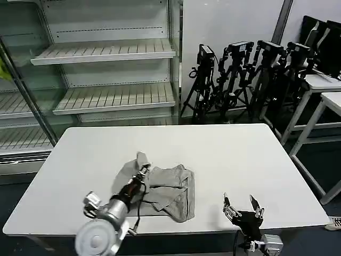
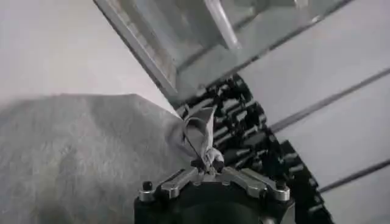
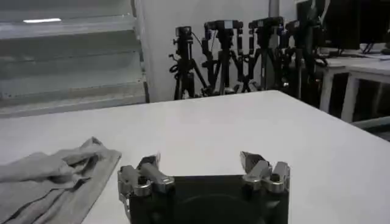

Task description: Fold and organize the clothes.

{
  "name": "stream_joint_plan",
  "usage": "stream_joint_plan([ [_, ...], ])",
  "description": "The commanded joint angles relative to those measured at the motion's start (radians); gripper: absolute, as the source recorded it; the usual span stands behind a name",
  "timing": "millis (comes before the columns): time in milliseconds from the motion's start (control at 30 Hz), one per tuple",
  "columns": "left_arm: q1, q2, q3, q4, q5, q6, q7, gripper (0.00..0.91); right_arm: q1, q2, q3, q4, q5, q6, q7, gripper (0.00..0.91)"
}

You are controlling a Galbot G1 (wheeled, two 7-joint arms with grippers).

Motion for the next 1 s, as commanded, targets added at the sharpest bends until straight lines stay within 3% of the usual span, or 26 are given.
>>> stream_joint_plan([
  [33,-0.06,-0.033,0.173,0.135,0.179,-0.002,0.024,0.03,0.005,0.006,-0.003,-0.01,0.0,0.001,0.0,0.907],
  [200,-0.056,-0.011,0.196,0.134,0.211,0.005,0.041,0.03,0.012,0.014,-0.009,-0.015,-0.001,-0.001,0.0,0.907],
  [233,-0.057,-0.01,0.198,0.134,0.22,0.007,0.043,0.151,0.012,0.015,-0.009,-0.016,-0.002,-0.001,0.0,0.907],
  [267,-0.061,-0.008,0.201,0.138,0.231,0.015,0.047,0.423,0.012,0.018,-0.01,-0.017,-0.002,-0.002,0.0,0.907],
  [300,-0.064,-0.008,0.202,0.139,0.231,0.019,0.048,0.907,0.012,0.019,-0.01,-0.017,-0.003,-0.002,0.0,0.907],
  [500,-0.05,0.017,0.202,0.057,0.223,0.038,0.098,0.907,0.014,0.023,-0.009,-0.017,-0.003,-0.003,0.001,0.907],
  [733,0.02,0.119,0.157,-0.128,0.173,0.109,0.169,0.907,0.012,0.02,-0.006,-0.013,-0.001,-0.004,0.0,0.907],
  [1000,0.077,0.217,-0.036,-0.213,0.184,0.139,0.137,0.907,0.017,0.019,-0.009,-0.016,0.001,-0.002,-0.002,0.907],
])
